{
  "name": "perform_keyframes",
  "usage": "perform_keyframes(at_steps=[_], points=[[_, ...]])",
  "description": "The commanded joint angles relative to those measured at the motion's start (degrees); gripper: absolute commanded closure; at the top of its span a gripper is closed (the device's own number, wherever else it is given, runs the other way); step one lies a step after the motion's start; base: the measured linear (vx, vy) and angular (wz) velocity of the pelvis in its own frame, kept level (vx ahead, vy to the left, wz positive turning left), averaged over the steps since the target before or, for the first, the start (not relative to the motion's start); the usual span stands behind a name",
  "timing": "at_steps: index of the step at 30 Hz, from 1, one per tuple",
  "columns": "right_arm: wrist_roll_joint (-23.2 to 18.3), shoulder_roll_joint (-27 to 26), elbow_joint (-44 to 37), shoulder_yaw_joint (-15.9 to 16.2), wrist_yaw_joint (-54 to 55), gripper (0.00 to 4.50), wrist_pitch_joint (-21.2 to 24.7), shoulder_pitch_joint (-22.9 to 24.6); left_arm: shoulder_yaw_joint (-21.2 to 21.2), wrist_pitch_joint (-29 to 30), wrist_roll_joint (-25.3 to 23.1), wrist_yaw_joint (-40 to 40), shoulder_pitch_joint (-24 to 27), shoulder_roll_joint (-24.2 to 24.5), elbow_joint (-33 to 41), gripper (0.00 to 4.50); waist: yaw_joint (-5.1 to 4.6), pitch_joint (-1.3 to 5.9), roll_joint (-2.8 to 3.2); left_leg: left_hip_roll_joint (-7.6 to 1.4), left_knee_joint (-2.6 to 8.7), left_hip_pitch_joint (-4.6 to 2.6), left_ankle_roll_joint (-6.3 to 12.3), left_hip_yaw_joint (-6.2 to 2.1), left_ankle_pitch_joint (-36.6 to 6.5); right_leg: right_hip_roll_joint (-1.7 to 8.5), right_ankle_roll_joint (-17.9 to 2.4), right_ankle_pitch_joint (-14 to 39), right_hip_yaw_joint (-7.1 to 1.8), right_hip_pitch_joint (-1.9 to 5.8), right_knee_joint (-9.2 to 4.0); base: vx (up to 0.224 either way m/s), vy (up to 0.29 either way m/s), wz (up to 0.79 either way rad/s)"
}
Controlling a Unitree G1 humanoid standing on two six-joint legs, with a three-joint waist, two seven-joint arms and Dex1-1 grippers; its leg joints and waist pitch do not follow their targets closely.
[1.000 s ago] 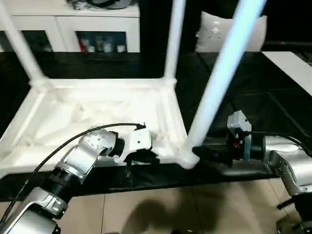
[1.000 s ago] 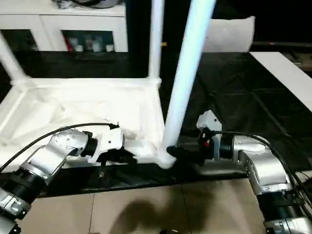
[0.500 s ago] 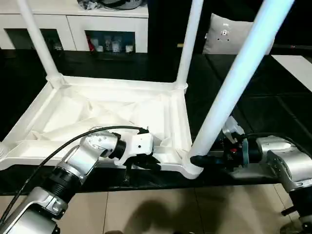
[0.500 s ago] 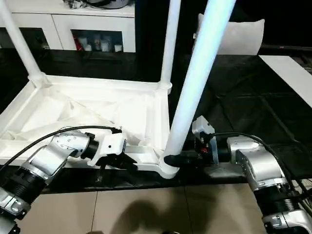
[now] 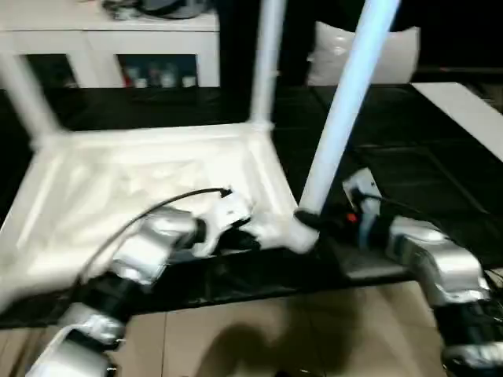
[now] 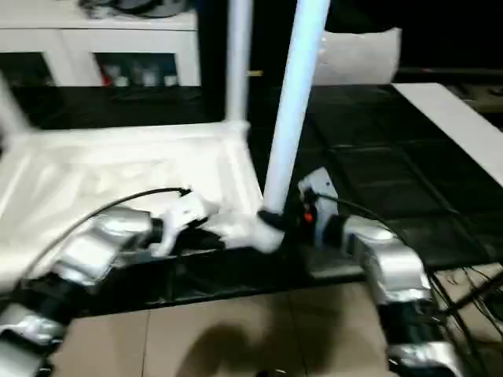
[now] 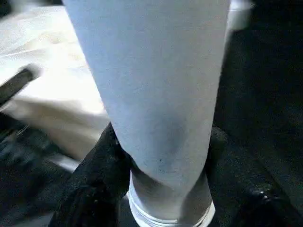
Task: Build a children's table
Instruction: Rotate leg to tighten
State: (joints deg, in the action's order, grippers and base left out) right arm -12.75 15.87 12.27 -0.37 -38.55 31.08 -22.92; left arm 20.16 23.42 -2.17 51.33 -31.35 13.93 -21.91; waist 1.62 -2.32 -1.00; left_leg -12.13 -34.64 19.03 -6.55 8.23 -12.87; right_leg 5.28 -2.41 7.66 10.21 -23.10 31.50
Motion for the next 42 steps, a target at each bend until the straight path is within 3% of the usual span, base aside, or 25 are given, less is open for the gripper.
perform_keyframes(at_steps=[1, 2, 3, 4, 6, 7, 8, 13, 16, 17, 20, 23, 26, 30, 34, 42], points=[[1.42, -2.51, 1.03, 1.08, 5.77, 2.5, 0.85, -0.91, -0.44, 0.86, 0.38, -5.38, -1.44, -3.56, -0.94, 4.5, -0.05, 3.24, 0.25, -0.41, 3.74, 0.58, 2.53, 0.21, -12.86, 3.17, 2.73, 32.78, -1.32, 3.4, -6.31, 0.0, 0.0, 0.0], [2.3, -2.78, 1.42, 1.47, 6.97, 2.5, -0.71, -0.81, -0.39, 0.62, 0.07, -6.21, -1.72, -4.36, -1.36, 4.5, -0.17, 3.32, 0.08, -0.2, 3.58, 0.35, 2.77, 0.26, -13.38, 3.19, 2.67, 32.87, -1.12, 3.38, -6.43, 0.0, 0.0, 0.0], [3.03, -3.15, 1.52, 1.59, 7.97, 1.97, -1.55, -0.71, -0.37, 0.67, -0.29, -6.59, -1.79, -4.92, -1.38, 4.5, -0.07, 3.4, 0.03, -0.05, 3.73, 0.66, 3.21, 0.33, -12.55, 3.32, 2.6, 32.26, -1.39, 3.59, -6.31, 0.0, 0.0, 0.0], [1.93, -4.31, 1.13, 0.79, 7.81, 1.97, -2.59, -0.31, -0.28, 0.06, -0.6, -7.13, -2.05, -5.76, -1.66, 4.5, 0.0, 3.39, 0.07, -0.11, 3.83, 0.67, 3.38, 0.33, -12.18, 3.4, 2.38, 31.92, -1.58, 3.5, -6.24, 0.0, 0.0, 0.0], [0.68, -5.08, 0.11, -0.14, 6.87, 1.78, -4.13, 0.4, 0.65, -1.64, -1.64, -6.77, -2.26, -5.72, -1.82, 4.5, 0.29, 3.59, 0.45, -0.43, 4.08, 0.64, 3.79, 0.28, -10.51, 3.59, 0.56, 28.87, -2.31, 3.46, -5.61, 0.0, 0.0, 0.0], [0.84, -5.03, -0.08, -0.18, 6.99, 1.67, -4.42, 0.51, 0.93, -2.04, -1.99, -6.68, -2.24, -5.53, -1.83, 4.5, 0.33, 3.64, 0.32, -0.5, 4.18, 0.82, 3.99, 0.27, -9.93, 3.58, 0.09, 27.71, -2.48, 3.61, -5.37, 0.0, 0.0, 0.0], [0.94, -4.74, -0.27, -0.18, 6.65, 1.67, -4.66, 0.68, 1.24, -2.55, -2.31, -6.43, -2.19, -5.14, -1.88, 4.5, 0.58, 3.85, 0.31, -0.75, 4.3, 0.95, 4.49, 0.33, -7.44, 3.59, -1.9, 23.61, -3.1, 3.78, -4.41, 0.0, 0.0, 0.0], [-0.38, -1.9, -1.28, -0.49, 1.69, 1.17, -6.45, 1.79, 2.31, -5.49, -2.7, -3.91, -1.92, -2.61, -2.47, 4.5, 1.14, 4.15, 0.37, -0.86, 4.17, 1.15, 5.88, 0.46, -3.87, 3.69, -4.54, 18.46, -3.79, 4.13, -3.24, 0.0, 0.0, 0.0], [-0.98, 2.71, -2.35, 0.79, -5.55, 0.92, -8.72, 2.98, 3.6, -9.86, -2.52, 1.24, -1.22, 0.01, -2.23, 4.5, 1.55, 4.09, 0.34, -0.93, 4.05, 1.21, 6.97, 0.61, -2.0, 3.63, -6.23, 14.95, -4.15, 4.17, -2.53, 0.0, 0.0, 0.0], [-1.06, 5.79, -2.54, 1.42, -10.23, 0.86, -9.94, 3.48, 4.31, -12.59, -1.68, 6.06, -0.53, 1.77, -1.56, 4.5, 1.73, 4.06, 0.24, -0.81, 3.99, 1.31, 7.27, 0.69, -2.49, 3.67, -6.37, 15.35, -4.18, 4.22, -2.54, 0.0, 0.0, 0.0], [-1.03, 9.4, -2.91, 2.69, -15.56, 0.55, -11.11, 3.78, 5.44, -15.29, -1.0, 10.85, -0.12, 3.81, -1.05, 4.5, 2.2, 3.86, 0.18, -0.87, 4.08, 1.13, 7.48, 0.85, -3.61, 3.69, -6.08, 17.56, -4.37, 4.09, -2.62, 0.0, 0.0, 0.0], [-1.96, 13.08, -3.51, 4.05, -22.8, 0.55, -12.21, 4.12, 7.15, -18.06, -1.29, 14.7, -0.42, 5.91, -1.61, 4.5, 2.79, 3.69, 0.33, -1.11, 4.24, 0.62, 6.64, 0.84, -5.82, 3.61, -5.42, 20.82, -4.2, 3.76, -3.04, 0.0, 0.0, 0.0], [-3.72, 15.91, -3.51, 4.84, -29.72, 0.86, -12.72, 4.07, 8.97, -20.99, -1.38, 19.59, -0.9, 8.14, -1.91, 4.5, 3.61, 3.74, 0.28, -1.48, 4.36, 0.38, 6.58, 0.8, -6.07, 3.72, -5.82, 19.57, -4.54, 3.68, -2.73, 0.0, 0.0, 0.0], [-5.2, 17.92, -3.34, 6.98, -35.9, 1.18, -12.89, 3.88, 9.94, -24.7, -1.85, 23.63, -1.51, 9.63, -2.8, 4.5, 3.84, 3.78, -0.21, -1.32, 4.32, 0.65, 6.37, 0.9, -5.48, 3.68, -6.63, 18.58, -4.63, 3.9, -2.43, 0.0, 0.0, 0.0], [-6.59, 19.3, -4.16, 9.64, -41.37, 1.49, -10.65, 4.19, 10.63, -25.94, -1.24, 27.89, -2.35, 10.95, -3.14, 4.5, 4.12, 3.8, -0.23, -1.43, 4.27, 0.69, 6.41, 0.94, -4.88, 3.7, -6.47, 18.95, -4.67, 3.88, -2.37, 0.0, 0.0, 0.0], [-8.28, 20.07, -5.39, 11.15, -44.89, 2.09, -8.51, 4.64, 10.14, -27.73, -0.62, 29.93, -3.28, 11.13, -5.05, 4.5, 4.84, 3.86, -0.12, -1.4, 4.25, 0.63, 5.54, 1.0, -4.36, 3.61, -6.09, 19.17, -4.68, 3.84, -2.36, 0.0, 0.0, 0.0]])
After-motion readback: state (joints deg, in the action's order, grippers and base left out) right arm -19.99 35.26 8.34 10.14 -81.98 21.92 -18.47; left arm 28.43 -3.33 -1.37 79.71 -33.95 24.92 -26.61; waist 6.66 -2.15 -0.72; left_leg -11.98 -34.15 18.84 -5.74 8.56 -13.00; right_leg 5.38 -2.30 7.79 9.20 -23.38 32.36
